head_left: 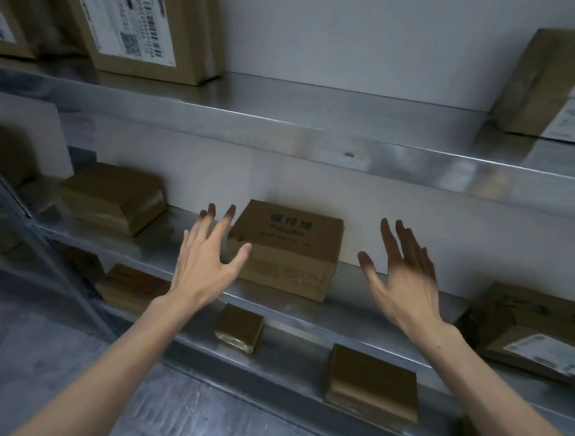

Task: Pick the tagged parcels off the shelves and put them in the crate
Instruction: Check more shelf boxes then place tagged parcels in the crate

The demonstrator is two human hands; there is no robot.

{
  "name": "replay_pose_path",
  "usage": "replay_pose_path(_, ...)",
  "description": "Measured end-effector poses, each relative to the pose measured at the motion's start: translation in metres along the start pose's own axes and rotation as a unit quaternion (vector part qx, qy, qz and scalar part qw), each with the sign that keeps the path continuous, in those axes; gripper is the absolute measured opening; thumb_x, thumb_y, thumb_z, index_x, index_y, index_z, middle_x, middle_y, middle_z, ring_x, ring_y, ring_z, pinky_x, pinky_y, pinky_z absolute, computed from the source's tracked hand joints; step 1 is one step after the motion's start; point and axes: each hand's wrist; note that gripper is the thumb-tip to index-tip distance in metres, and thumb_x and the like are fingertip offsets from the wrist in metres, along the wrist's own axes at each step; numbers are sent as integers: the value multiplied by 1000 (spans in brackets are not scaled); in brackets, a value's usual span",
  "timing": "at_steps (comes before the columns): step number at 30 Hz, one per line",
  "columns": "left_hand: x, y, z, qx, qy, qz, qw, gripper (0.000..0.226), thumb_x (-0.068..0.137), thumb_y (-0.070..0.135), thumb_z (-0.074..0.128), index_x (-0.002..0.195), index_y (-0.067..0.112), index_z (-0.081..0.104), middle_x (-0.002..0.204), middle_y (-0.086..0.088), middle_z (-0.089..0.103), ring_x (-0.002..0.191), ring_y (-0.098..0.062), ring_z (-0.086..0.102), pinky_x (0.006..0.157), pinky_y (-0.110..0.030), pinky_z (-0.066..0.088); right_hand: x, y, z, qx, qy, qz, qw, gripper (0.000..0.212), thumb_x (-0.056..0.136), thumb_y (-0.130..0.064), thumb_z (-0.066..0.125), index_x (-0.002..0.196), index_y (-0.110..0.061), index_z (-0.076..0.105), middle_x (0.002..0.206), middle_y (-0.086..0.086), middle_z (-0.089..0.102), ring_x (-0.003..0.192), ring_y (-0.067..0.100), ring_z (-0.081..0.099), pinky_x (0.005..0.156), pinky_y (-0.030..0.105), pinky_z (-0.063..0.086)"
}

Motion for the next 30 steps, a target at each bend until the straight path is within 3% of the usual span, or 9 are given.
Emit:
replay_pose_path(8,36,-47,5,-129,-35,-78,988,67,95,57,50,153,47,20,165,2,21,151,-26,21,116,-52,27,27,-63,33,187,-21,97,977,60,100,-56,36,155,-37,22,161,-6,27,144,21,35,111,39,36)
replay_pose_path(10,42,-49,15,-225,-41,-135,964,59,99,45,51,152,44,27,161,-1,31,147,-27,30,115,-46,30,33,-69,42,277,-27,155,948,55,101,-54,38,153,-38,28,157,-8,34,139,17,42,108,33,37)
replay_pose_path(12,52,-49,22,-354,-32,-234,905,46,103,32,50,148,35,40,153,-3,42,141,-26,40,112,-35,31,43,-69,56,360,-36,223,905,51,103,-48,37,152,-34,33,154,-8,40,137,17,45,110,29,35)
replay_pose_path(14,63,-53,29,-414,-16,-305,857,34,103,30,47,137,29,51,144,-3,51,134,-26,47,115,-40,33,52,-64,71,416,-49,284,863,48,104,-45,34,150,-30,37,154,-4,42,138,20,45,116,37,34)
replay_pose_path(17,74,-61,37,-414,-29,-330,848,35,104,31,43,136,24,54,137,-4,57,125,-25,53,113,-49,37,59,-57,81,469,-68,354,806,36,106,-41,28,133,-28,48,141,6,54,128,24,53,108,44,43)
replay_pose_path(21,82,-61,48,-403,-102,-332,847,38,105,36,39,138,24,54,129,0,59,118,-24,57,105,-42,46,59,-50,89,520,-117,397,747,45,107,-38,27,141,-18,48,123,8,67,106,23,64,96,40,50)
replay_pose_path(23,82,-57,50,-406,-141,-325,843,31,103,31,41,118,23,66,113,-5,69,103,-25,65,91,-40,52,59,-48,96,519,-125,402,744,43,107,-36,28,131,-16,58,110,2,70,95,18,65,93,39,51)
replay_pose_path(26,80,-52,55,-377,-177,-301,858,26,99,19,40,84,18,62,86,-11,65,87,-28,62,91,-43,53,58,-48,99,500,-142,386,762,37,106,-23,32,99,-21,69,94,-3,72,91,15,64,84,32,53)
replay_pose_path(30,78,-54,52,-393,-184,-278,857,29,101,21,38,89,16,64,89,-13,68,89,-29,63,95,-43,51,56,-46,98,486,-148,369,778,32,101,-17,40,95,-18,71,89,-2,72,85,14,64,77,29,54)
Point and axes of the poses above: each hand's wrist, its own x-axis towards the middle knuckle, its own z-axis out of the palm, y = z × x
